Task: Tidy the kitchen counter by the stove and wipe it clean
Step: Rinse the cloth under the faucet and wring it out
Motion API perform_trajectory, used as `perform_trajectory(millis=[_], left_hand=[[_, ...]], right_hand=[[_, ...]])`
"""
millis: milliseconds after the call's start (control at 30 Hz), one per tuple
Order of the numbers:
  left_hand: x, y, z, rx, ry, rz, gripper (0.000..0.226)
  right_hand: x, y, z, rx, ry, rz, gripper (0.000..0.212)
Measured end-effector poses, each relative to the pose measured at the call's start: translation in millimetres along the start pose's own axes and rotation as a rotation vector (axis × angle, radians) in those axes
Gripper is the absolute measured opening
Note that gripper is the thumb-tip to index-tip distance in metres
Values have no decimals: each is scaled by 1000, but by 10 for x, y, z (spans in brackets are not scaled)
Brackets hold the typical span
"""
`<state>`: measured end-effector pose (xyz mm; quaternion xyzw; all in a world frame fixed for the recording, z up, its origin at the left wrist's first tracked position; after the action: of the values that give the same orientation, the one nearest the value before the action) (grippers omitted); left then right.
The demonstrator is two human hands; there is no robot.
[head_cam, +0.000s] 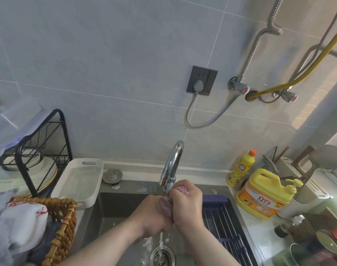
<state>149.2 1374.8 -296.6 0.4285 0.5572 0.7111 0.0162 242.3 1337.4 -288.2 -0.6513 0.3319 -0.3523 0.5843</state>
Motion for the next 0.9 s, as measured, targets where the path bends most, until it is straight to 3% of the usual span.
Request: perform_trajectory(millis=[133,367,500,600,700,800,900], left_hand=[[3,-47,-95,245,-78,-420,20],[-2,2,-131,334,-215,-728,23],[84,-56,-55,284,-123,-471,18],[218,-124,24,88,30,-208,17],[391,-229,41,-3,215,3,20],[416,-209,17,-129,264,198,20],[345,-140,-63,-271,347,301,20]], right_hand=[[-58,-102,-46,12,-72,38,16],[-137,-386,-17,200,-179,-135,26],[-134,-343,26,173,-182,-154,26],[-88,-293,50,132,-241,-147,9],[28,-199,63,-38,-286,-96,20],[76,-66,26,-198,-257,-92,25],[15,53,-72,-387,-221,-91,48]])
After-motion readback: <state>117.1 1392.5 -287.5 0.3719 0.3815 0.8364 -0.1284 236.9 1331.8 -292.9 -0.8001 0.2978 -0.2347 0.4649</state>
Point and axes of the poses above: each hand's wrist, its own z-axis towards the middle knuckle, its own x-axis out of the back of the hand, y = z × x, the point moved 6 cm from there along z, towards the middle knuckle, and after that the axes turned 13 degrees about y, right-handed, at the moved point
